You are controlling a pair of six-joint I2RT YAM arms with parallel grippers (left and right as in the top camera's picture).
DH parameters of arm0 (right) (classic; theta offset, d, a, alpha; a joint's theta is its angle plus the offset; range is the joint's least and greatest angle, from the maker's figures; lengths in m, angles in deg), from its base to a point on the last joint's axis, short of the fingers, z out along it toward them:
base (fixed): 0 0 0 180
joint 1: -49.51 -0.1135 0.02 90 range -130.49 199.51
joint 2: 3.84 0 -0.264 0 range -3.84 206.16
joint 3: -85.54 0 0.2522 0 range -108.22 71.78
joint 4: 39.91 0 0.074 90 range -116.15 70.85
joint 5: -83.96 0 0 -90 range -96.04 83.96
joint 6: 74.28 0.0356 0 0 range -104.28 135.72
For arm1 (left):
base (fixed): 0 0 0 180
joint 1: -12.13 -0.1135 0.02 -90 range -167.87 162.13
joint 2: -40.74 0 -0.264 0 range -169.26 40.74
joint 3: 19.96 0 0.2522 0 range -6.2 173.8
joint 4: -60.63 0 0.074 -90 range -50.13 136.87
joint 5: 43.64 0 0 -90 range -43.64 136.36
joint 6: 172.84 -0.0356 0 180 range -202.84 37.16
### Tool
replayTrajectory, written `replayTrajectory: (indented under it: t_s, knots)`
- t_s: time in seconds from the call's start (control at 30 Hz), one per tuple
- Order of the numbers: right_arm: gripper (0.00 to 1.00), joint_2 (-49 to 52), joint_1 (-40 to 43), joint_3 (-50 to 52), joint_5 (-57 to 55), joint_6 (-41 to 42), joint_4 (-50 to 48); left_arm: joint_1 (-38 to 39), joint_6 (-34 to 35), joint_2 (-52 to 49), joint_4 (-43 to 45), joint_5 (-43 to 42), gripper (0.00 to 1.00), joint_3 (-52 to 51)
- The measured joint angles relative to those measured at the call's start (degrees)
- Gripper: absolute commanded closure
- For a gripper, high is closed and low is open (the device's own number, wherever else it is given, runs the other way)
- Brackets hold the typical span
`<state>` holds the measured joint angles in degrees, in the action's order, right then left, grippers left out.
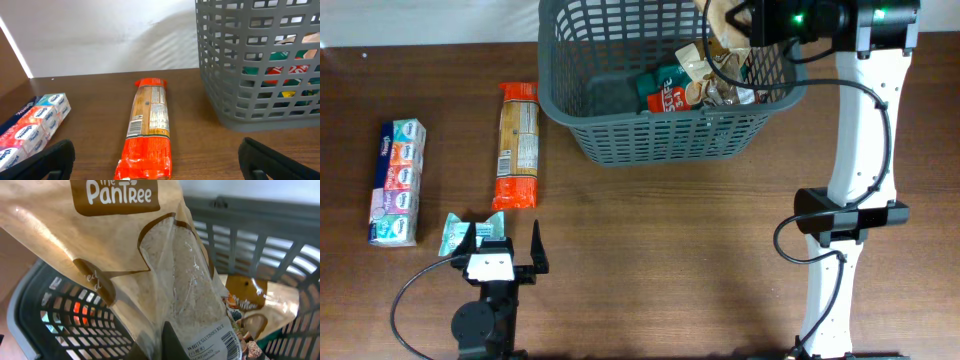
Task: Pack container
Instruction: 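Carry the rice bag left over the grey basket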
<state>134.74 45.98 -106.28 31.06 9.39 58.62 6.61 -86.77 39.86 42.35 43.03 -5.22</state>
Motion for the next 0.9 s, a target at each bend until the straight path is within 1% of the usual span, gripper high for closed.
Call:
replayTrajectory:
  t_s: [0.2, 0.5, 0.53, 0.57, 0.6, 0.63, 0.67, 0.73, 0.77, 0.9]
  knots:
    - [0.96, -0.2, -0.92, 4.5, -4.37, -0.09, 2.93, 0.0, 0.0, 0.0, 0.0, 0.0, 0.01, 0.0]
    - [0.96, -0.2, -2.54, 17.25, -9.88, -1.33, 3.04, 0.0, 0.0, 0.0, 0.0, -0.02, 0.01, 0.0]
    - [0.92, -0.2, -2.75, 18.12, -10.12, -1.51, 2.89, 0.0, 0.0, 0.0, 0.0, -0.02, 0.01, 0.0]
    - [0.8, -0.2, -3.06, 18.95, -10.29, -1.64, 2.69, 0.0, 0.0, 0.0, 0.0, 0.0, 0.01, 0.0]
    - [0.59, -0.2, -3.48, 19.61, -10.27, -1.62, 2.49, 0.0, 0.0, 0.0, 0.0, 0.0, 0.01, 0.0]
    - [0.32, -0.2, -3.76, 19.89, -10.16, -1.77, 2.34, 0.0, 0.0, 0.0, 0.0, 0.0, 0.01, 0.0]
    - [0.22, -0.2, -4.17, 20.09, -10.21, -2.12, 2.21, 0.0, 0.0, 0.0, 0.0, 0.0, 0.01, 0.0]
    - [0.06, -0.22, -4.94, 20.11, -10.14, -2.49, 1.57, 0.0, 0.0, 0.0, 0.0, -0.02, 0.01, 0.0]
    - [0.0, -0.26, -5.33, 20.11, -10.1, -2.67, 1.05, 0.0, 0.0, 0.0, 0.0, -0.02, 0.01, 0.0]
    - [0.01, -0.33, -5.9, 20.11, -10.03, -2.93, 0.11, 0.0, 0.0, 0.0, 0.0, 0.0, 0.01, 0.0]
